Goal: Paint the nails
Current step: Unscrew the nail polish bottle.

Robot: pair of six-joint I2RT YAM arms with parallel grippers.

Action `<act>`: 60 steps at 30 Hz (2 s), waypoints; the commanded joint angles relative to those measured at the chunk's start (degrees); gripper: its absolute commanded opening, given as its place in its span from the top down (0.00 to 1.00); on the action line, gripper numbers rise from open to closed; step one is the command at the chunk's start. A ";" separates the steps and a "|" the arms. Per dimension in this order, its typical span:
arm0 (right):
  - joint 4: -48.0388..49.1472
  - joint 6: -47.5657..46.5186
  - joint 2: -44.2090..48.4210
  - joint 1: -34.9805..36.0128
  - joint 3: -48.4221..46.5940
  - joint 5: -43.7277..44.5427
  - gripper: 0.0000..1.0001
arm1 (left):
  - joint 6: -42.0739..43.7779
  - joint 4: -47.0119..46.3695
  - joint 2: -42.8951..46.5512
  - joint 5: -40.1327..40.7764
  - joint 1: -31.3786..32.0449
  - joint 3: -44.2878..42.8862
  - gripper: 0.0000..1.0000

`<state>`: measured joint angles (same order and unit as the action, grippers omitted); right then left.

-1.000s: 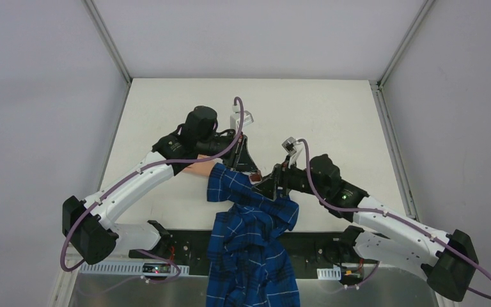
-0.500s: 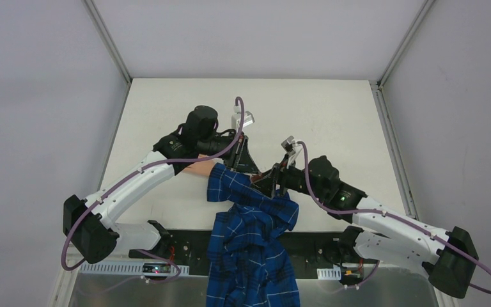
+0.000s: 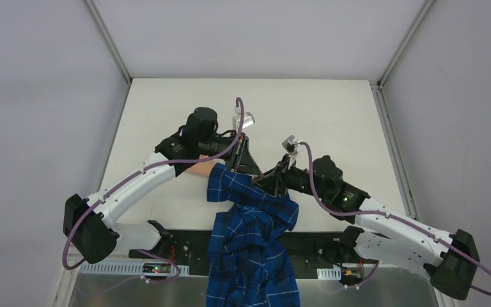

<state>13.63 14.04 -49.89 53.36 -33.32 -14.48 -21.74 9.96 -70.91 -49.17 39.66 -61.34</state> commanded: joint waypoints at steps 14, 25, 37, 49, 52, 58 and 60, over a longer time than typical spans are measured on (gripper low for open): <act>1.52 -0.24 2.26 0.25 -1.77 2.99 1.00 | -0.51 -3.46 1.69 0.56 -0.20 0.55 1.00; 0.25 -0.31 -0.05 0.92 -2.27 21.97 1.00 | -2.41 -3.23 1.48 6.58 -0.26 1.52 1.00; 4.69 -3.10 -10.11 3.32 -6.10 45.13 1.00 | -8.82 -2.71 0.10 17.91 -0.89 4.20 1.00; 5.38 3.40 -10.20 4.06 -4.13 49.05 1.00 | -8.73 -2.59 2.86 23.08 -1.21 5.25 0.34; 5.06 5.68 -6.26 3.51 -1.42 47.14 1.00 | -6.73 -2.64 6.64 27.26 -1.24 6.10 0.20; 0.47 5.91 -1.24 0.22 -0.55 36.32 1.00 | -0.48 -2.83 13.81 31.32 -1.25 6.77 0.12; 0.19 6.26 0.46 -2.17 -0.07 29.43 1.00 | 0.98 -3.06 15.25 31.14 -1.19 6.77 0.11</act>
<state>14.04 18.85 -52.64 54.41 -33.80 25.58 -25.87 7.92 -59.09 -20.23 38.24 -54.50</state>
